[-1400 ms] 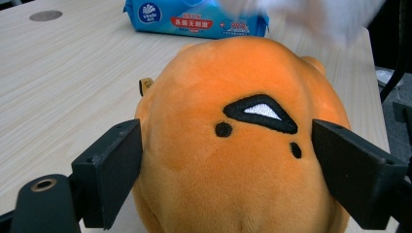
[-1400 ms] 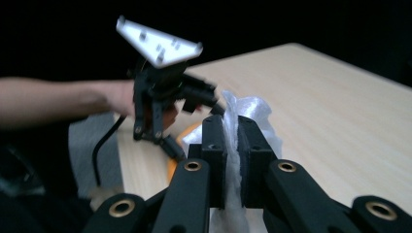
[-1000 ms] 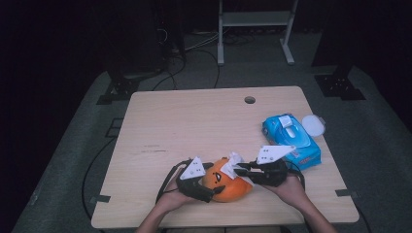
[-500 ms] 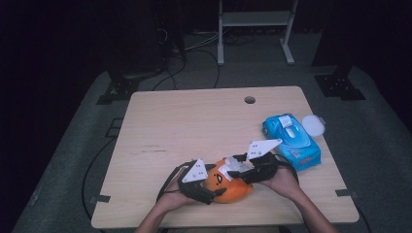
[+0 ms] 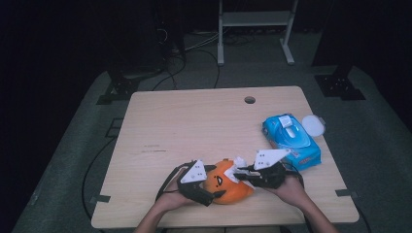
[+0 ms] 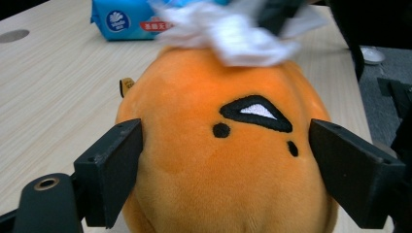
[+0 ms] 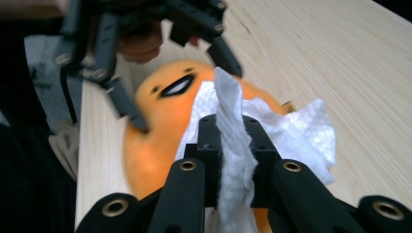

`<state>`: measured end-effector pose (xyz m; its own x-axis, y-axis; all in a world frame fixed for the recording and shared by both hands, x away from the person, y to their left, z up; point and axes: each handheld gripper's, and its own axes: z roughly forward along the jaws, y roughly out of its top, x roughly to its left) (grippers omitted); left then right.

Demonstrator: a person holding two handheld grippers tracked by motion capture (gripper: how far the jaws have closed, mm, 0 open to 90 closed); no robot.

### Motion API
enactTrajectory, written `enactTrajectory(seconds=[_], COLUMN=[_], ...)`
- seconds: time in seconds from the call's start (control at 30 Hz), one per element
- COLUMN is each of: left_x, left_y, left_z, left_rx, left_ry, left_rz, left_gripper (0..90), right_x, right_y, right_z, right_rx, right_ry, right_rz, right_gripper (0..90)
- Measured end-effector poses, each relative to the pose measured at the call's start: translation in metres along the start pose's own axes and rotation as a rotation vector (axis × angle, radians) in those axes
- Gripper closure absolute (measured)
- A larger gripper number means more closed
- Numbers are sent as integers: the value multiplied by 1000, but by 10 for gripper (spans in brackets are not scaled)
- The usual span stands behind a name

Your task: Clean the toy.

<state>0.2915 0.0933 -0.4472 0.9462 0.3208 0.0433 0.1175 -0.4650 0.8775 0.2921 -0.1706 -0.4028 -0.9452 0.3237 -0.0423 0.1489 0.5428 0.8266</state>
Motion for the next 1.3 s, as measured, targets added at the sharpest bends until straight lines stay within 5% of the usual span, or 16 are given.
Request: enactTrajectory(seconds=[0.2, 0.3, 0.47, 0.6, 0.77, 0.87, 1.0, 1.13, 1.23, 1.3], left_x=[4, 3, 4, 0, -3, 1, 6, 6, 6, 11], left_y=[1, 1, 0, 2, 4, 6, 8, 4, 4, 5], left_z=[2, 2, 2, 3, 2, -2, -8, -8, -6, -4], left_rx=[-6, -6, -13, -1, 31, 26, 16, 21, 24, 9], left_ry=[18, 27, 25, 20, 11, 9, 8, 4, 37, 55], left_rz=[-40, -41, -58, -15, 35, 2, -67, -54, -61, -92], left_gripper=[140, 141, 141, 151, 155, 129, 82, 173, 248, 277], right_x=[30, 33, 33, 27, 23, 19, 13, 10, 21, 30], right_y=[0, -2, -3, -7, -10, -12, -19, -29, -21, -14], right_z=[-4, 4, 2, 2, 14, 10, -3, -8, -5, 1], right_rx=[13, 49, 11, 2, 2, -12, -9, 18, -5, -32], right_ry=[80, 6, -117, -136, -97, -77, -131, -157, -135, -66], right_rz=[-56, -86, -142, -101, -47, -22, -2, 14, -7, -20], right_gripper=[802, 729, 523, 506, 603, 720, 757, 766, 770, 769])
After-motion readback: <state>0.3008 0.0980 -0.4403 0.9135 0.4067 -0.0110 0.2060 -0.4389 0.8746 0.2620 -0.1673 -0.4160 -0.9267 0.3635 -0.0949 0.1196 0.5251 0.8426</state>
